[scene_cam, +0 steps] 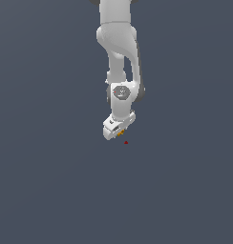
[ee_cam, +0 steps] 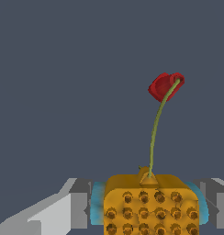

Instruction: Pick up the object and move it to a goal position.

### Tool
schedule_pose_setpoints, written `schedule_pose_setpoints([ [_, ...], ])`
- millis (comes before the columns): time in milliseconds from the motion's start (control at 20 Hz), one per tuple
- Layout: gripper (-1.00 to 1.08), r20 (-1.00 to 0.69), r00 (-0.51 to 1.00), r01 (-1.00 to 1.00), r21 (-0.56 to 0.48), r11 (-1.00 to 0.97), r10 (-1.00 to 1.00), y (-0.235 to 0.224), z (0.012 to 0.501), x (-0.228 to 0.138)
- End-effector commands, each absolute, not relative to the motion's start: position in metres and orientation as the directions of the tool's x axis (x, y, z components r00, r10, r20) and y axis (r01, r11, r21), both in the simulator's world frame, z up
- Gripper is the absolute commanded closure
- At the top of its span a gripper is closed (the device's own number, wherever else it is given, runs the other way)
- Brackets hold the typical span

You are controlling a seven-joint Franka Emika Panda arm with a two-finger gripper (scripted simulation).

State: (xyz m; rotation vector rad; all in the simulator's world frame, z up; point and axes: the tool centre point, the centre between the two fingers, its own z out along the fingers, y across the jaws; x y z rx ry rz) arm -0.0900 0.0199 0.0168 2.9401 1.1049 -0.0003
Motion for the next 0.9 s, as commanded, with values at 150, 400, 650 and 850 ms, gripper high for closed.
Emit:
schedule_pose_setpoints([
  [150,1.08,0.000,0.752,0.659,0.001,-0.752,0.659,0.022,0.029,-0.088],
  [400,1.08,0.000,0.752,0.659,0.001,-0.752,0.659,0.028,0.054,-0.086],
  [650,1.08,0.000,0.752,0.659,0.001,-0.752,0.659,0.037,0.092,-0.082],
  [850,1.08,0.000,0.752,0.660,0.001,-0.752,0.660,0.046,0.131,-0.078],
])
